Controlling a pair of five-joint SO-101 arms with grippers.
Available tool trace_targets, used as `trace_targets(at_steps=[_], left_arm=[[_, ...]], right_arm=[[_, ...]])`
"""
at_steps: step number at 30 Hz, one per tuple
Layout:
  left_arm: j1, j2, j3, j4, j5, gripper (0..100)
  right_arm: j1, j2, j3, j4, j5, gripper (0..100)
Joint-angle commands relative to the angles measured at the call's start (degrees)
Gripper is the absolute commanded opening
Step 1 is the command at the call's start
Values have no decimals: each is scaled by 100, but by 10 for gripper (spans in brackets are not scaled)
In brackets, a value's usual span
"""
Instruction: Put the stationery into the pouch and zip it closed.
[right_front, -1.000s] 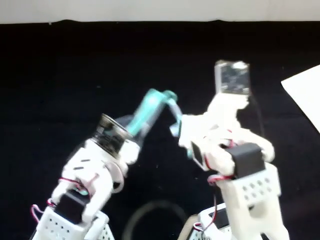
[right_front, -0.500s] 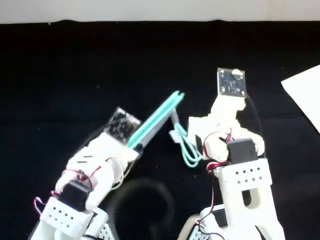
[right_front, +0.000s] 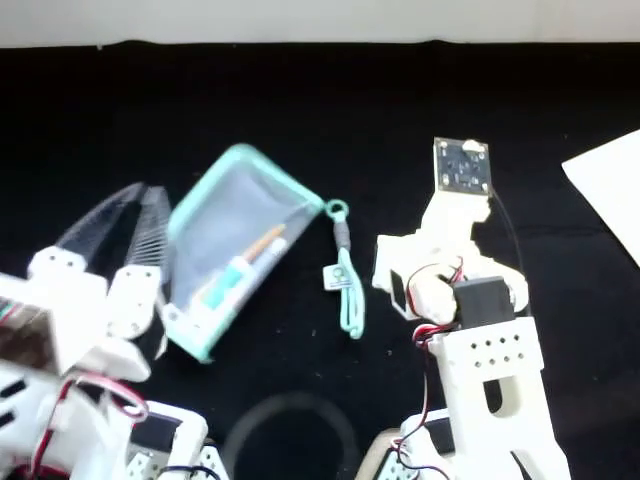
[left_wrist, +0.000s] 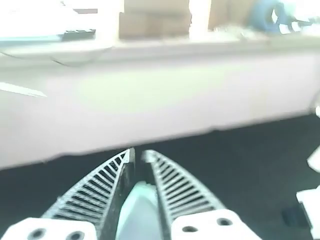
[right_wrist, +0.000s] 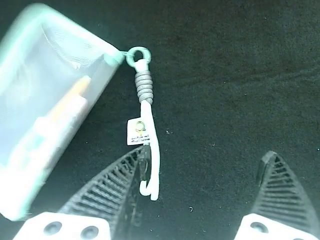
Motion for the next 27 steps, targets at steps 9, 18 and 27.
trace_targets(at_steps=[9,18,27], left_arm=[[154,-312,1965,1310,809,8],[338,-2475,1578,2716,818,8],[-760,-2308,1420,3631,809,8]], right_arm=[[-954,-57,1279,567,26,25],[-971,-523,1270,1156,62,5],[-936,-4084,2360,154,105,5]])
